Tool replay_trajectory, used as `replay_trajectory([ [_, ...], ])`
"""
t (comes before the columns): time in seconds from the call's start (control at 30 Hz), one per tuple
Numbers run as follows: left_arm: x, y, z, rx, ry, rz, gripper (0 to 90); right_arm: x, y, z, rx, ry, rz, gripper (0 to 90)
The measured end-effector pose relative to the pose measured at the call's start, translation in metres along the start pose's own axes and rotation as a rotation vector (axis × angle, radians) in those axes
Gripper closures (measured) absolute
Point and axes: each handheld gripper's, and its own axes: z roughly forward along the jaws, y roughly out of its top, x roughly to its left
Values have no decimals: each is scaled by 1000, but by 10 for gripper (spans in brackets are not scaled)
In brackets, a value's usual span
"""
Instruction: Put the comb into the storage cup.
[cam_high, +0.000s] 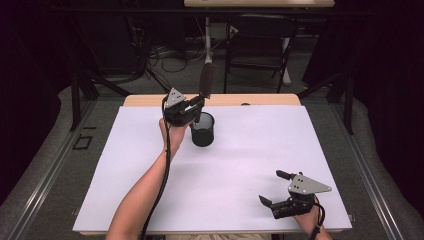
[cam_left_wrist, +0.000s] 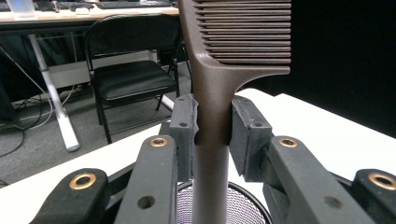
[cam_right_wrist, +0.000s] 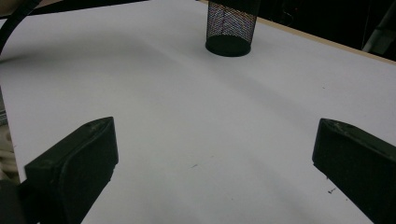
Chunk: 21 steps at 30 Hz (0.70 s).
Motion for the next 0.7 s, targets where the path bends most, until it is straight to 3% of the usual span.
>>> replay_trajectory([
  [0.7, 0, -4, 6, 50, -9, 28, 724, 0, 0, -1, 0, -4, 3, 0],
])
